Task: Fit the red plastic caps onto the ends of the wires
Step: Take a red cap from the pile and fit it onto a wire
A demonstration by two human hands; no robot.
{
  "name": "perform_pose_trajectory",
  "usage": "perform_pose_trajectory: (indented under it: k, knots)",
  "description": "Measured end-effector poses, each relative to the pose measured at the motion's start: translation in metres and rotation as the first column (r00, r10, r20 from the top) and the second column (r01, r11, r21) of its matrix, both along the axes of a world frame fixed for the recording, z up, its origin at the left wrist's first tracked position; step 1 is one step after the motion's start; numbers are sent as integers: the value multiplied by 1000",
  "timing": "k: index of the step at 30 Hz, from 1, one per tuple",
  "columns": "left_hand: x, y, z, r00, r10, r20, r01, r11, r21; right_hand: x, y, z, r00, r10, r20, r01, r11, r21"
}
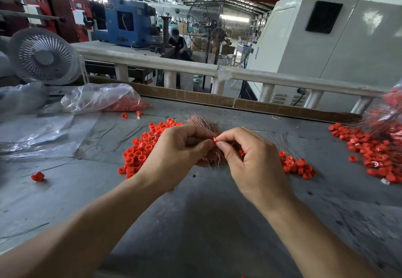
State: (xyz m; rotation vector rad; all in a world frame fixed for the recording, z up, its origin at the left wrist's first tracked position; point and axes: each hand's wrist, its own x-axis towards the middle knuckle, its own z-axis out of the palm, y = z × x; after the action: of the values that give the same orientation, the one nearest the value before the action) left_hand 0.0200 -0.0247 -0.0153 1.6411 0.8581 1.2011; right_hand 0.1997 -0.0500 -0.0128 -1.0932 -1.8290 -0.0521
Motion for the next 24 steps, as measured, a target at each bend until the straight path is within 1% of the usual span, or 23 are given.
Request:
perform_pose_trajectory:
  k: [4,10,13,19,24]
  knots:
    - [2,-1,-1,999,35,-7,-35,998,45,0,0,0,1000,3,0,-3,1000,-1]
    - [4,-2,-3,998,63,7,-64,996,55,-1,1,-3,992,19,-126,-27,998,-62]
    - [4,-1,-4,998,64,0,-64,996,65,-1,1,-3,991,16,-130,-24,998,-55]
    - [5,0,-4,998,42,37,-43,999,32,0,0,0,997,29,-69,-30,999,-16]
    - [5,-1,-2,995,-1,101,5,999,-33,-1,-1,-1,992,47,-118,-50,999,-18]
